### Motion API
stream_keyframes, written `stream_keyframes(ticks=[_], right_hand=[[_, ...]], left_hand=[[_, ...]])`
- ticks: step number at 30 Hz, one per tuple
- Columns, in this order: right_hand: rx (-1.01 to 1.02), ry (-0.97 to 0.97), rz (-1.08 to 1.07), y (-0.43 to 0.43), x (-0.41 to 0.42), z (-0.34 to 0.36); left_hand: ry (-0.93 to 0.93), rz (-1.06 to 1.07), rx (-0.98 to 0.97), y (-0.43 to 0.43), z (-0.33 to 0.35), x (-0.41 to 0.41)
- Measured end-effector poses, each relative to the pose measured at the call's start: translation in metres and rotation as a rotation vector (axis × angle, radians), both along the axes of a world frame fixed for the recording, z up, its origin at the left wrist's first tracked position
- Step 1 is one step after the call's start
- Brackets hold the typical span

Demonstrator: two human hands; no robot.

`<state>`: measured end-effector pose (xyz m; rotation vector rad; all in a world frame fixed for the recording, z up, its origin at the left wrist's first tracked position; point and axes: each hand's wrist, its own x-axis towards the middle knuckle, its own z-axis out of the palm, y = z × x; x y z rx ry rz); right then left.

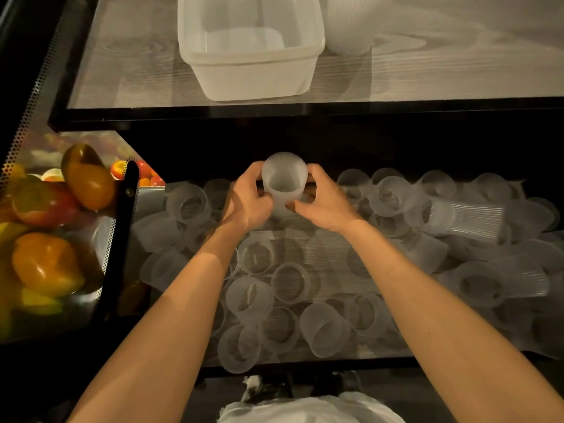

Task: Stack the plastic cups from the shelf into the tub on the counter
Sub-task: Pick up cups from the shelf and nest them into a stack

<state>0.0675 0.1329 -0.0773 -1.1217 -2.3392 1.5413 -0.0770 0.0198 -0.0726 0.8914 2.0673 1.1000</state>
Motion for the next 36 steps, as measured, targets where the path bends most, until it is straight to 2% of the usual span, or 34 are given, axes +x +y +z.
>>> stream_keyframes(ticks=[5, 10, 17, 25, 32, 36], right_hand=[[-0.049, -0.067, 0.040, -0.004, 0.007, -0.009], [-0.030, -0.061, 0.052, 0.002, 0.000, 0.011], [0.019, -0.006, 0.132, 0.004, -0.016, 0.036], [0.008, 0.063, 0.212, -0.023, -0.040, 0.031], [0.030, -0.040, 0.258, -0.035, -0.044, 0.010], [-0.022, -0.078, 0.239, -0.038, -0.037, 0.000]], left_hand=[[-0.026, -0.083, -0.115, -0.004, -0.009, 0.002], [0.002, -0.090, -0.063, 0.003, 0.014, -0.011], [-0.095, -0.052, 0.023, -0.015, 0.031, -0.035], [-0.006, 0.046, 0.036, -0.050, 0.014, -0.050], [0.029, 0.013, -0.086, -0.061, -0.011, -0.048], [0.021, -0.017, -0.146, -0.060, -0.017, -0.037]])
